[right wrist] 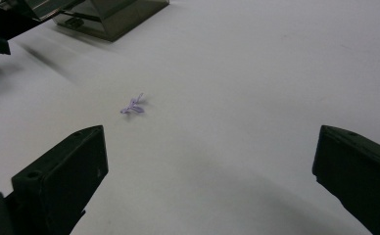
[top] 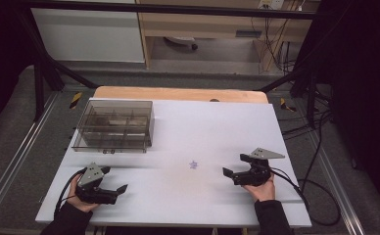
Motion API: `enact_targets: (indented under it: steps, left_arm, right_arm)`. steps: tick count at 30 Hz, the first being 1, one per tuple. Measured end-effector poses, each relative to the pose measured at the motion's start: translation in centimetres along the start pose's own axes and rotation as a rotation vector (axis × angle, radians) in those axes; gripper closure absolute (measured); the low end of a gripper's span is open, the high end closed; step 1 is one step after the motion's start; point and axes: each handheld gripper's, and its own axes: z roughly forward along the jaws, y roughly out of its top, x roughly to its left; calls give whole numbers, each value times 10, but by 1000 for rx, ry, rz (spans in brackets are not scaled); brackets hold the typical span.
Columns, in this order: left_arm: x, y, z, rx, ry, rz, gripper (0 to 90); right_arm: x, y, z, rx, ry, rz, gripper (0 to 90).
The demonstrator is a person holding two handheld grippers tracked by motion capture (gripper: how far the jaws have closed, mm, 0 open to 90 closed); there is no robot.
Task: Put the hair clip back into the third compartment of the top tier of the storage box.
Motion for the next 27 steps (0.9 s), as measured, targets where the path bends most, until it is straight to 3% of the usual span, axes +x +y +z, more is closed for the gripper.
enact_targets:
  steps: [12,27]
  left_arm:
    - [1,0,0,-2,-8,-4,44]
    - [2,0,-1,-4,-8,-3,43]
  right_arm:
    - [12,14,13,2,1,11,7]
    - [31,36,34,14,19,-12,23]
